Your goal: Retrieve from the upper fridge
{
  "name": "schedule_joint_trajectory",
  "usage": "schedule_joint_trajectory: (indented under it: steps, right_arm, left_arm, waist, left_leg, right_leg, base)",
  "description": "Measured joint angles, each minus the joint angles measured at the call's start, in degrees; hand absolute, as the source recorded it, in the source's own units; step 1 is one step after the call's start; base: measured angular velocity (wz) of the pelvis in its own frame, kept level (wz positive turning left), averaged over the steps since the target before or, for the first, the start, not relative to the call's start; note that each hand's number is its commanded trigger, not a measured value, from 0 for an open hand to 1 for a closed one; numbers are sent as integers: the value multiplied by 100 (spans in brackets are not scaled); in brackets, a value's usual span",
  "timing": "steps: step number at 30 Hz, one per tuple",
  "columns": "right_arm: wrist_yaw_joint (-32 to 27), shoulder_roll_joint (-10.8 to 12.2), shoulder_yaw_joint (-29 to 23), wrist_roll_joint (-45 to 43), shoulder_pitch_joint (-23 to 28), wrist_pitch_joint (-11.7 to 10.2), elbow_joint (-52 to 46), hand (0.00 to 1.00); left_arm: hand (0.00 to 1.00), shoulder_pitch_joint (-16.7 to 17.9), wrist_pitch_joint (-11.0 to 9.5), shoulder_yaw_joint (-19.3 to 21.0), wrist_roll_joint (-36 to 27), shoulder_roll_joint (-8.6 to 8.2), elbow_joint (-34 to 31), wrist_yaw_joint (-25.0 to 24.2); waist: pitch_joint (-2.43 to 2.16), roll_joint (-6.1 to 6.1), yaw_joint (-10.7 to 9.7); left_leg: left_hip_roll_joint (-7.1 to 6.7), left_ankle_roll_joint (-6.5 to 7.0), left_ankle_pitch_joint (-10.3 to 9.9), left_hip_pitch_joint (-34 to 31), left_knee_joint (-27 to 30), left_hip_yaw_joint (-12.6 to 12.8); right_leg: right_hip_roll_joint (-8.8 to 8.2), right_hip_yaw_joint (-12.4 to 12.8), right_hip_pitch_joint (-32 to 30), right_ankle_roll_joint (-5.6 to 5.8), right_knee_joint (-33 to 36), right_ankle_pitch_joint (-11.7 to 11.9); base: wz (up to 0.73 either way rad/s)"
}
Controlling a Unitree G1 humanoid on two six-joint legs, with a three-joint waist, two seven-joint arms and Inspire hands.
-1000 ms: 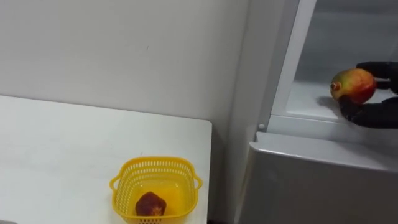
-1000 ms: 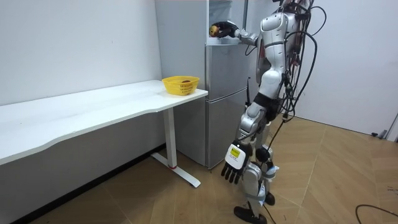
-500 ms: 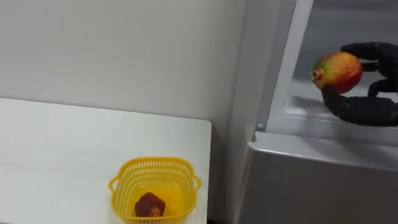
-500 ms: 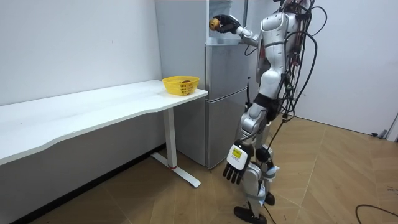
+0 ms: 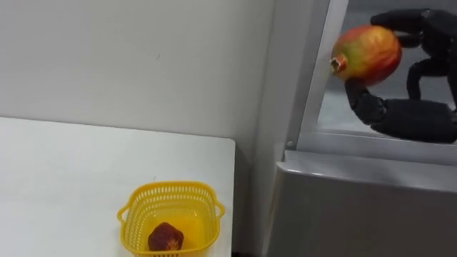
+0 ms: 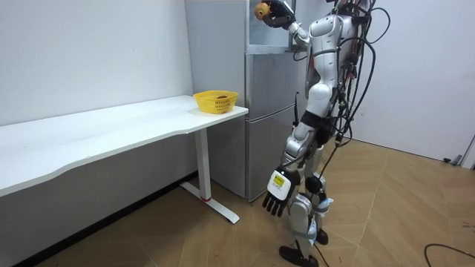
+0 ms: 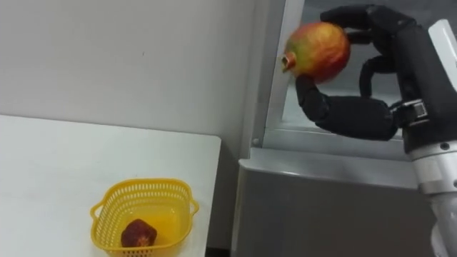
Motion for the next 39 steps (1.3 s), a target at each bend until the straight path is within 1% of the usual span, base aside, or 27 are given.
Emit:
schedule_joint_trajectory:
  steps: [2, 4, 5, 7, 9, 12, 15, 16, 18, 19, 21, 23, 24, 26, 28, 30, 31, 32, 33, 35, 36, 37, 38, 39]
  right_arm:
    - [85, 0, 1, -98, 1, -118, -100, 100]
    - [177, 0, 3, -128, 1, -169, -135, 100]
    - [226, 20, 23, -182, 1, -169, -173, 100]
    - [327, 78, 64, -256, 1, -170, -269, 100]
    - [495, 166, 83, -246, 1, -170, -442, 100]
    - [614, 215, 269, -311, 0, -207, -743, 100]
    - [764, 265, 540, -631, -3, -269, -892, 100]
    - [822, 267, 660, -735, -3, -294, -894, 100]
    - [963, 294, 810, -871, -3, -293, -898, 100]
    - [1011, 294, 932, -912, -8, -293, -897, 100]
    - [1135, 303, 1082, -948, -9, -297, -895, 100]
    - [1276, 309, 1200, -1005, -10, -297, -894, 100]
    - [1312, 321, 1201, -1055, -11, -297, -889, 100]
    - [1412, 393, 1204, -1194, -11, -275, -856, 100]
    - [1446, 441, 1218, -1236, -12, -279, -840, 100]
    - [1486, 496, 1267, -1253, -16, -276, -744, 100]
    - [1488, 522, 1359, -1341, -66, -265, -605, 100]
    - [1492, 524, 1456, -1495, -132, -225, -439, 100]
    - [1492, 526, 1497, -1580, -154, -192, -346, 100]
    - [1489, 552, 1655, -1642, -244, -143, 171, 100]
    - [1489, 572, 1694, -1651, -287, -116, 310, 100]
    - [1487, 599, 1758, -1707, -361, -44, 570, 100]
    - [1487, 597, 1822, -1690, -453, -22, 910, 100]
    - [1488, 597, 1866, -1691, -509, 13, 1089, 100]
  left_arm:
    - [0, -1, -88, 3, -1, -2, 14, -1]
    - [0, -5, -127, 3, -2, -3, 34, -7]
    - [0, -8, -132, 3, -2, 0, 39, -22]
    - [0, -27, -142, -8, -4, -2, 68, -78]
    - [0, -29, -166, -68, -4, -17, 151, -109]
    - [0, -50, -162, -134, -4, -50, 265, -145]
    - [0, -70, -164, -234, -4, -50, 269, -167]
    - [0, -71, -168, -243, -6, -51, 267, -198]
    - [0, -106, -197, -243, -17, -50, 268, -238]
    - [0, -142, -202, -289, -85, -43, 268, -269]
    - [0, -178, -220, -344, -119, -36, 256, -340]
    - [0, -211, -261, -340, -116, -35, 253, -417]
    - [0, -227, -260, -338, -115, -34, 257, -441]
    - [0, -256, -257, -337, -115, -20, 260, -491]
    - [0, -266, -245, -338, -115, -28, 268, -503]
    - [0, -266, -222, -347, -115, -37, 288, -498]
    - [0, -265, -205, -349, -114, -38, 324, -493]
    - [0, -262, -180, -351, -113, -36, 350, -498]
    - [0, -262, -173, -352, -114, -36, 369, -501]
    - [0, -266, -102, -427, -121, -12, 438, -509]
    - [0, -269, -88, -475, -121, 6, 450, -511]
    - [0, -287, -60, -489, -118, 24, 491, -511]
    - [0, -288, -40, -523, -119, 58, 506, -512]
    - [0, -289, -25, -552, -118, 78, 511, -513]
  waist:
    - [11, 18, 34]
    - [15, 24, 69]
    - [20, 40, 71]
    - [10, 22, 85]
    - [12, 20, 98]
    - [21, 7, 107]
    - [31, -42, 182]
    - [33, -70, 262]
    - [33, -117, 344]
    - [24, -152, 416]
    - [29, -195, 476]
    - [33, -255, 577]
    - [42, -273, 591]
    - [65, -324, 700]
    - [70, -332, 754]
    - [72, -329, 810]
    - [75, -325, 863]
    - [77, -323, 900]
    - [77, -324, 899]
    - [79, -338, 914]
    - [86, -354, 934]
    - [88, -399, 983]
    - [91, -426, 1040]
    - [96, -453, 1049]
  left_leg:
    - [4, 0, 0, 55, -33, 36]
    - [7, 0, 0, 83, -59, 39]
    - [7, 0, 0, 95, -64, 35]
    - [7, -1, 0, 97, -63, 24]
    - [5, -2, -1, 91, -66, 18]
    - [4, -3, -2, 75, -81, -1]
    - [5, -4, -1, 61, -113, -1]
    - [5, -4, 0, 64, -123, 7]
    - [5, -3, 1, 70, -124, 3]
    - [2, -2, 2, 63, -94, -16]
    - [-6, 0, 1, 39, -59, -40]
    - [-10, 1, 1, -16, -47, -125]
    - [-11, 1, 1, -27, -42, -145]
    - [-15, 1, 0, -65, -26, -172]
    - [-17, 1, 0, -121, -2, -241]
    - [-20, 0, 0, -144, 17, -305]
    - [-18, 0, 1, -144, 20, -319]
    - [-20, -1, 1, -156, 31, -385]
    - [-26, -1, 1, -162, 37, -429]
    - [-36, -2, 2, -205, 64, -500]
    - [-37, -2, 2, -225, 63, -507]
    - [-37, -3, 2, -261, 73, -524]
    - [-41, -4, 2, -311, 93, -565]
    - [-46, -4, 2, -335, 119, -595]
  right_leg:
    - [12, 80, 3, 0, 0, 0]
    - [20, 113, 22, -1, 1, 0]
    - [20, 113, 36, -1, 3, 0]
    - [21, 108, 41, -1, 3, 0]
    - [21, 70, 40, -1, 2, 0]
    - [13, -5, 40, 0, 1, 0]
    - [12, -14, 23, -1, -1, 0]
    - [8, -9, 11, -1, -1, 0]
    - [1, -11, 10, -1, 2, 0]
    - [-7, -31, 10, -1, 4, 0]
    - [-16, -58, 13, 0, 4, 0]
    - [-34, -177, 5, 1, 1, 1]
    - [-36, -201, 4, 1, 1, 1]
    - [-34, -291, 0, 2, -3, 1]
    - [-38, -364, -5, 2, -5, 1]
    - [-45, -430, 4, 2, -3, 1]
    - [-57, -454, 8, 2, -2, 1]
    - [-55, -512, 20, 2, -3, 1]
    - [-56, -531, 29, 2, -2, 1]
    - [-68, -642, 46, 7, 14, -2]
    - [-69, -660, 37, 13, 18, -6]
    - [-68, -684, 21, 17, 22, -8]
    - [-73, -757, 2, 17, 27, -8]
    - [-84, -784, -4, 17, 32, -9]
  base:
    - [-10]
    - [-9]
    - [0]
    - [3]
    - [2]
    - [6]
    - [0]
    - [-5]
    - [-2]
    - [6]
    - [8]
    - [17]
    - [16]
    - [14]
    - [20]
    - [17]
    - [9]
    - [12]
    - [25]
    - [27]
    - [11]
    - [12]
    - [15]
    - [21]
